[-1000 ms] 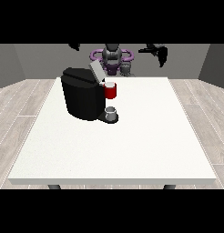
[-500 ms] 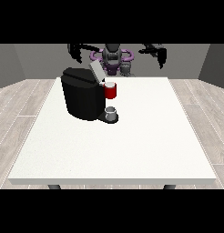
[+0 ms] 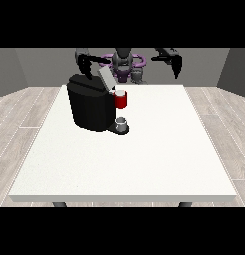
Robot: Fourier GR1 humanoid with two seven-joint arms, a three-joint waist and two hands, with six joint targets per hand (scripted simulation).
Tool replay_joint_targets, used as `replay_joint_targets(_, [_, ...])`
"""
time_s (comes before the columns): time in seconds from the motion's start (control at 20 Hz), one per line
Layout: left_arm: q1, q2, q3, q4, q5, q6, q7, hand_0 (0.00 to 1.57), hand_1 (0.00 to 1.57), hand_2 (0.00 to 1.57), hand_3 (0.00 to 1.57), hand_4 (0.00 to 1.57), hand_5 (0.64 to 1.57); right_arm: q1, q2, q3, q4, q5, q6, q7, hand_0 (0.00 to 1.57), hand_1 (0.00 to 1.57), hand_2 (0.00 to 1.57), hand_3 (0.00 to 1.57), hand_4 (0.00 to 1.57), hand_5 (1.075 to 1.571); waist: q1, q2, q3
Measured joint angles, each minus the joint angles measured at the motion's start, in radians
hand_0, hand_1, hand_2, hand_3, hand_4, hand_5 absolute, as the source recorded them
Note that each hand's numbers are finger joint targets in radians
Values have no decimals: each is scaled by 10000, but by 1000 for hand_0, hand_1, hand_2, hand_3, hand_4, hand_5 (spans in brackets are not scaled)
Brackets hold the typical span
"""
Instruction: Insert the coffee pod into the coffee machine and close the lid
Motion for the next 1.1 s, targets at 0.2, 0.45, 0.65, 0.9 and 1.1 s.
replay_joint_targets(0.2, [351,61,-154,-455,55,188,-27,0,0,0,0,0,1571,-399,49,120,328,185,78,-48,0,0,0,0,0,1571,-167,180,-2])
replay_joint_targets(0.45, [418,259,-133,-837,290,231,56,0,0,0,0,0,1571,-770,76,215,615,483,68,-409,0,0,0,0,0,1571,-215,395,-33])
replay_joint_targets(0.65, [587,294,-244,-1064,371,231,-21,0,0,0,0,0,1571,-1177,-20,50,930,495,102,-491,0,0,0,0,0,1571,-137,595,-48])
replay_joint_targets(0.9, [593,590,-122,-943,445,188,-212,0,0,0,0,0,1571,-1606,202,192,1085,692,-63,-473,0,0,0,0,0,1571,-181,766,-38])
replay_joint_targets(1.1, [429,571,-196,-1058,389,448,15,0,0,0,0,0,1571,-1956,130,153,1281,717,65,-579,0,0,0,0,0,1571,-163,857,-36])
